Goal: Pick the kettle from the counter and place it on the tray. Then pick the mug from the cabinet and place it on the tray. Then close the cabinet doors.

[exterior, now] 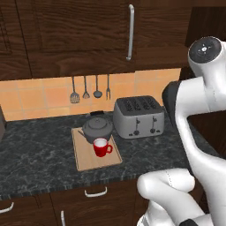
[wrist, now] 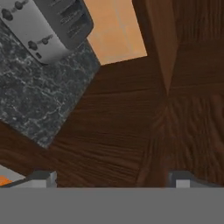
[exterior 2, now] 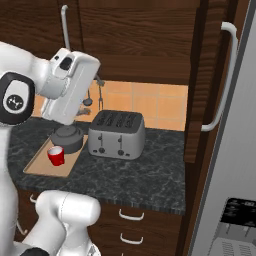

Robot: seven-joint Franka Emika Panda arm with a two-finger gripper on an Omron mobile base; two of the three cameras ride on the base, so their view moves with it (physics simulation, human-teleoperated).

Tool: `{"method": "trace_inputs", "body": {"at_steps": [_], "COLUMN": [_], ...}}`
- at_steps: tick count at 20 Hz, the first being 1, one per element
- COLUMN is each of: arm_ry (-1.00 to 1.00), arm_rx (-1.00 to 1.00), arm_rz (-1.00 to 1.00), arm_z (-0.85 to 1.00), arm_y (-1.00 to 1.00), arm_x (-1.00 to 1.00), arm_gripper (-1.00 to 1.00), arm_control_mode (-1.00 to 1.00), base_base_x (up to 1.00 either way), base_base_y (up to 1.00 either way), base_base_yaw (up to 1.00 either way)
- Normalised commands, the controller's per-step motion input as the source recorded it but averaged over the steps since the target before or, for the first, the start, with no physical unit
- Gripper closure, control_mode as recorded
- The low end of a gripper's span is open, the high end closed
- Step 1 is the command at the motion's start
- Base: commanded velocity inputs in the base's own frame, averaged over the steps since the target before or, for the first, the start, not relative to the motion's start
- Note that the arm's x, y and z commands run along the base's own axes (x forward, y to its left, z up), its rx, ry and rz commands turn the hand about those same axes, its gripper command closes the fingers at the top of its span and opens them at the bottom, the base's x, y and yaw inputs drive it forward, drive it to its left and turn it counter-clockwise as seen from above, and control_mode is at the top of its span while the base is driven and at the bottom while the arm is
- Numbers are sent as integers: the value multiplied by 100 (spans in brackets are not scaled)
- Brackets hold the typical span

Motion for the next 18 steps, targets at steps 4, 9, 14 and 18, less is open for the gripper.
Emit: {"method": "trace_inputs", "body": {"at_steps": [4,9,14,18], "arm_ry": [-18,-14,-2,-24], "arm_rx": [0,0,0,-5], "arm_rz": [0,0,-12,-17], "arm_z": [-3,-2,0,0], "arm_y": [-100,-86,-68,-60], "arm_x": [-57,-71,-55,-63], "arm_gripper": [-100,-100,-100,-100], "arm_control_mode": [-100,-100,-100,-100], "base_base_x": [0,0,0,0], "base_base_y": [0,0,0,0], "base_base_yaw": [0,0,0,0]}}
